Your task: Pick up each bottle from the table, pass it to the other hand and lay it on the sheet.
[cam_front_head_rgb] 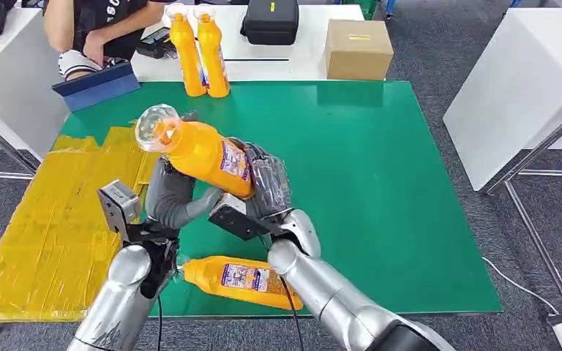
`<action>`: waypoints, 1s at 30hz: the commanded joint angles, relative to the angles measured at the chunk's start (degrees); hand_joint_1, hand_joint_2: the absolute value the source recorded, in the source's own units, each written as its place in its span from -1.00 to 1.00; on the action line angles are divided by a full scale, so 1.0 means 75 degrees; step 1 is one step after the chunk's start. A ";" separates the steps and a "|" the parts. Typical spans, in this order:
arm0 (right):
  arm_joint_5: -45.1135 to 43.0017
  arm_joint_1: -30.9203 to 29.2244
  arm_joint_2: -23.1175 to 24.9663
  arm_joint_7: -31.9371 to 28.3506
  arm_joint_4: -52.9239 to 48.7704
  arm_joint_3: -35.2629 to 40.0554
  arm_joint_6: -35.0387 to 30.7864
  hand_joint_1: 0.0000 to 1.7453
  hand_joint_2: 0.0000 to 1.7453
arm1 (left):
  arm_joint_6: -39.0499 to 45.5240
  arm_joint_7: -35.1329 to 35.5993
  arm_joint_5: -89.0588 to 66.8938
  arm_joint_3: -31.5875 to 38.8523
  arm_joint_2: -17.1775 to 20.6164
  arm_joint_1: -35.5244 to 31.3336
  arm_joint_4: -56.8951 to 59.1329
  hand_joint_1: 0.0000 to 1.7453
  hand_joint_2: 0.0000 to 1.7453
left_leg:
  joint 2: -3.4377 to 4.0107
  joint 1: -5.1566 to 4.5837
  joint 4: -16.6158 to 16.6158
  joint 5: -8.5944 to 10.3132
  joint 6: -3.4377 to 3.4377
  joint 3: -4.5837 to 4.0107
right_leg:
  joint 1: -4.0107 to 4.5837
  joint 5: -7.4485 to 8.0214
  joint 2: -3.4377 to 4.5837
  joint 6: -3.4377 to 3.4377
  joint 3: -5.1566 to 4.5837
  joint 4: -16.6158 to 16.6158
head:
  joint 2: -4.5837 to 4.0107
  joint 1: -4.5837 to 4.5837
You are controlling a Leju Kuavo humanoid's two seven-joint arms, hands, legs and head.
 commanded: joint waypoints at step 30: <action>-0.0099 -0.0623 -0.0047 0.0634 -0.0452 0.2443 -0.0067 1.00 1.00 | 0.0098 0.0166 0.0013 -0.0168 0.0028 -0.0097 0.0277 -1.00 1.00 | 0.0001 0.0001 0.0002 -0.0008 -0.0015 0.0014 | 0.0000 -0.0009 -0.0004 -0.0004 0.0014 0.0005 | 0.0000 0.0000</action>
